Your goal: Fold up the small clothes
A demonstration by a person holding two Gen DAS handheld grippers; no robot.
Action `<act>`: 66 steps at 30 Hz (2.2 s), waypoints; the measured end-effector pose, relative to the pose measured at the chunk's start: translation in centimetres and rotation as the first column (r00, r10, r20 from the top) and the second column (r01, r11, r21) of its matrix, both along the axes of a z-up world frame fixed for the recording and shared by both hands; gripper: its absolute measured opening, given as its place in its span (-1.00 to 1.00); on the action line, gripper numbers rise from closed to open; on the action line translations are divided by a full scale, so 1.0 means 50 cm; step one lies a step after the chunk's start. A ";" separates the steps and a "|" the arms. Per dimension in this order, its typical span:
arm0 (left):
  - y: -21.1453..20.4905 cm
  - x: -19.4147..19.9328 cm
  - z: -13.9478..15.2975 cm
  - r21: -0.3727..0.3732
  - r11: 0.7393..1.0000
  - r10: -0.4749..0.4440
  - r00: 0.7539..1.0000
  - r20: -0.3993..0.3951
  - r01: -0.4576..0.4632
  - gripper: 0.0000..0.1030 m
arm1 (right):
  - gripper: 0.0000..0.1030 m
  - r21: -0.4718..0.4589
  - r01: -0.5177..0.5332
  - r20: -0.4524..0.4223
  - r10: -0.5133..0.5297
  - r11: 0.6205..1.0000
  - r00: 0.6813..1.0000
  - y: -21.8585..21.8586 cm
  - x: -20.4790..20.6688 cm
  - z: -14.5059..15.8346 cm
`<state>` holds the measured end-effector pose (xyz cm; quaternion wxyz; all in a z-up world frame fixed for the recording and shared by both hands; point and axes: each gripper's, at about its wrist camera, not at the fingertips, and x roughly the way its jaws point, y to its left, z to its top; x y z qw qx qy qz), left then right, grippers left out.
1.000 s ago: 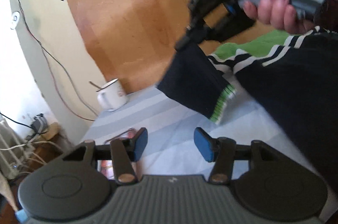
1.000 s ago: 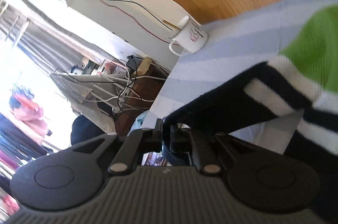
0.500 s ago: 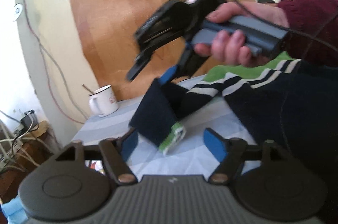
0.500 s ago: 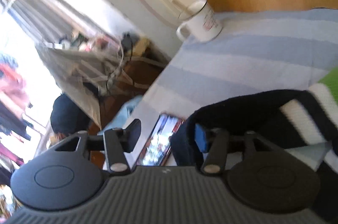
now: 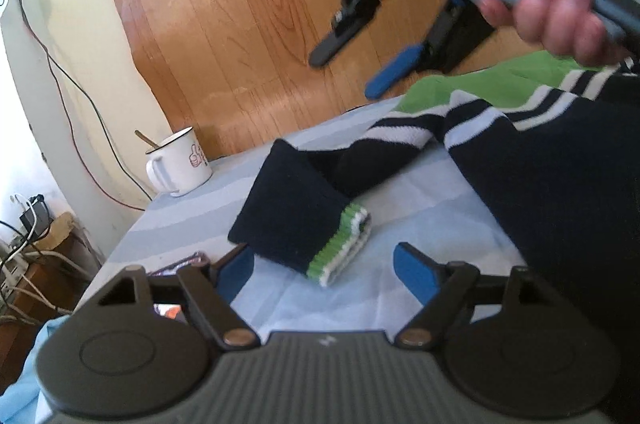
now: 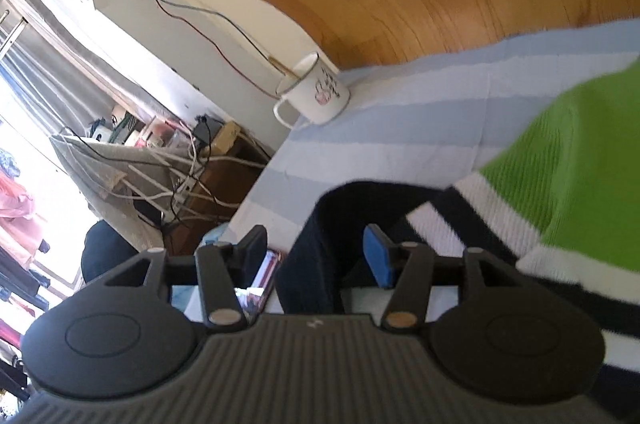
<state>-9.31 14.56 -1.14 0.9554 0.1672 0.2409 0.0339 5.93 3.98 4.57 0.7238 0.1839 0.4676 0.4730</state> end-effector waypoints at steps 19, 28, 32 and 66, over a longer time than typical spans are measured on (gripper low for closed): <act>0.197 -0.044 0.121 -0.742 0.667 -0.108 0.994 -0.005 0.069 -0.91 | 0.10 -0.073 0.026 0.086 -0.020 0.997 0.996 -0.036 0.000 -0.026; 0.302 -0.167 0.071 -0.970 0.197 -0.087 0.988 0.129 0.144 -0.92 | 0.10 -0.109 0.050 0.109 -0.038 0.993 0.993 -0.016 -0.017 -0.031; 0.326 -0.179 0.055 -0.980 0.137 -0.049 0.989 0.141 0.147 -0.92 | 0.10 -0.073 0.041 0.138 -0.031 0.997 0.990 -0.038 -0.036 -0.009; 0.349 -0.162 0.092 -0.967 0.237 0.012 0.995 0.098 0.092 -0.93 | -0.79 0.230 0.116 0.115 -0.146 0.966 0.983 -0.135 -0.129 0.074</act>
